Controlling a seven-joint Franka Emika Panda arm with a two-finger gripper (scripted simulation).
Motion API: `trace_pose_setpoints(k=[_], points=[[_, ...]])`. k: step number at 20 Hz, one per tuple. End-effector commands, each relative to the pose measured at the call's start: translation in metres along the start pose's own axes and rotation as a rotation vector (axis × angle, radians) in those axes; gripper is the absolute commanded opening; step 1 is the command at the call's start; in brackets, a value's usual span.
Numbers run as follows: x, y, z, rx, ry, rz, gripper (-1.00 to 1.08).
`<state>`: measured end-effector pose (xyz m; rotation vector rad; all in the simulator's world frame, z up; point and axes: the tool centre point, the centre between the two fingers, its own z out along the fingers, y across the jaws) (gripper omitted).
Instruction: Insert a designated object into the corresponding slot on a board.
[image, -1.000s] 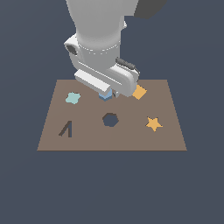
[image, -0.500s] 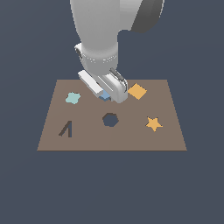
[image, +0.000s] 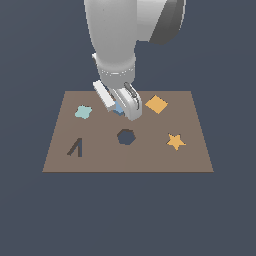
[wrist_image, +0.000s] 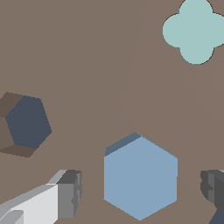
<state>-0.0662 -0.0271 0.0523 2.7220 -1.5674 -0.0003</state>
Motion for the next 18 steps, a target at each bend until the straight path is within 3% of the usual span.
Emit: trace_pose_setpoints(k=[1, 15, 16, 18], points=[[-0.001, 0.001, 0.002, 0.000, 0.000, 0.016, 1.00], [-0.001, 0.001, 0.022, 0.001, 0.000, 0.019, 1.00], [-0.001, 0.001, 0.022, 0.001, 0.000, 0.019, -1.00], [-0.001, 0.001, 0.022, 0.001, 0.000, 0.019, -1.00]])
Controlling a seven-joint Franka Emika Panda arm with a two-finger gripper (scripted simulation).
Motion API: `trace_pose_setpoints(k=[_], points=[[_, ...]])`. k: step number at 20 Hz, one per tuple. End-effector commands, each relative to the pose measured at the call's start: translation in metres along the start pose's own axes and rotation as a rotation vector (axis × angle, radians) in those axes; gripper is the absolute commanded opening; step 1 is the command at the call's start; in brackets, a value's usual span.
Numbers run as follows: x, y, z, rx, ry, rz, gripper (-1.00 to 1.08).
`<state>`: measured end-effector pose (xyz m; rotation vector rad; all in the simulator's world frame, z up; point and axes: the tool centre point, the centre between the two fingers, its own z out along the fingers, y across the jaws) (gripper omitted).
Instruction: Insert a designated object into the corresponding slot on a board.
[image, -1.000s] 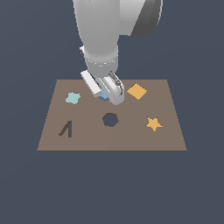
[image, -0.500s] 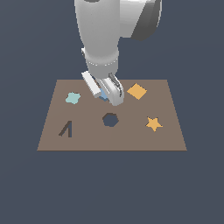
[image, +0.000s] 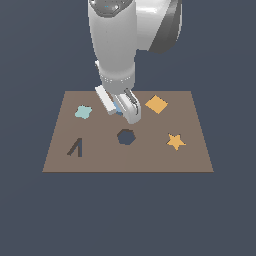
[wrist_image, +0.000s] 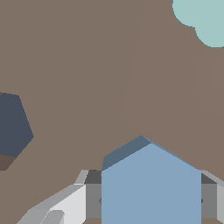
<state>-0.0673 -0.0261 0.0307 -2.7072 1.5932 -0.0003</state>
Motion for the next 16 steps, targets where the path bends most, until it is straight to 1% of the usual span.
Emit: trace_pose_setpoints(k=[1, 16], points=[[0.0001, 0.0002, 0.0008, 0.000, 0.000, 0.000, -1.00], [0.0006, 0.0001, -0.0027, -0.001, 0.000, -0.006, -1.00]])
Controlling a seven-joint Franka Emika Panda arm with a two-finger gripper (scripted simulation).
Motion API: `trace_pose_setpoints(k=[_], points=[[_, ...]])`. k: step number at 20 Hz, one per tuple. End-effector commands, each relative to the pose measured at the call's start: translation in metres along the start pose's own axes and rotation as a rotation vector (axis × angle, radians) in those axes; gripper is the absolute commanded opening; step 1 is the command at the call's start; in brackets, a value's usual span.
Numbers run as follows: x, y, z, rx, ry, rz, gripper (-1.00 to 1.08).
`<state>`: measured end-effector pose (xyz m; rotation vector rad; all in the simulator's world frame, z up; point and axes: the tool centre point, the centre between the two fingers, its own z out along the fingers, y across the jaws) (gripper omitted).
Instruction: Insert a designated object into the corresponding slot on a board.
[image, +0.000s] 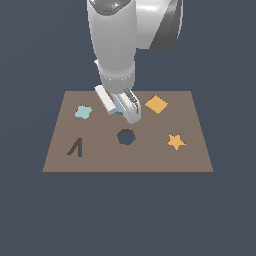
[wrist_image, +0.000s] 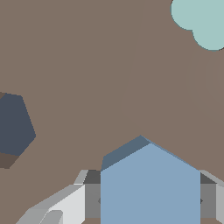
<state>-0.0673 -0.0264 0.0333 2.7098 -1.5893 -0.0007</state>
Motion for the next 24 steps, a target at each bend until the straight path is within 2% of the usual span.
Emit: trace_pose_setpoints(k=[1, 13, 24], points=[[0.001, 0.000, 0.000, 0.000, 0.000, -0.008, -1.00], [0.011, -0.001, -0.001, 0.000, 0.000, -0.176, -1.00], [0.030, -0.007, -0.002, 0.000, 0.001, -0.515, -1.00]])
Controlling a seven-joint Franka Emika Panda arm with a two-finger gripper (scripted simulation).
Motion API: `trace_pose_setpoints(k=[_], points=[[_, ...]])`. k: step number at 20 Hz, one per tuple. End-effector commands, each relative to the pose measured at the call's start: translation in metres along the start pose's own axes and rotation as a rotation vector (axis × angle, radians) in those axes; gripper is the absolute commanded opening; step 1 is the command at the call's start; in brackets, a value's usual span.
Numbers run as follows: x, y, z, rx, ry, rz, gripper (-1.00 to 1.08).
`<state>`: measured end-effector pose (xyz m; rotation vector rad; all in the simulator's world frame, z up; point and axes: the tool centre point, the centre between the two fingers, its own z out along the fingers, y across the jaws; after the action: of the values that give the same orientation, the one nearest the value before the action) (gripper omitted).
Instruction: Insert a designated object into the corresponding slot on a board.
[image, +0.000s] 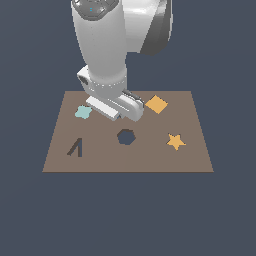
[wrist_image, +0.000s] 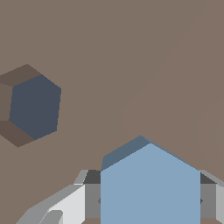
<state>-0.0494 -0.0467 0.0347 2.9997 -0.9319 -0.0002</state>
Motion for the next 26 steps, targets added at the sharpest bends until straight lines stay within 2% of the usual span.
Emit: trace_pose_setpoints(k=[1, 13, 26], points=[[0.006, 0.000, -0.001, 0.000, 0.001, -0.096, -1.00], [0.034, -0.010, -0.002, 0.000, 0.002, -0.592, -1.00], [0.055, -0.036, -0.004, -0.001, 0.002, -1.152, -1.00]])
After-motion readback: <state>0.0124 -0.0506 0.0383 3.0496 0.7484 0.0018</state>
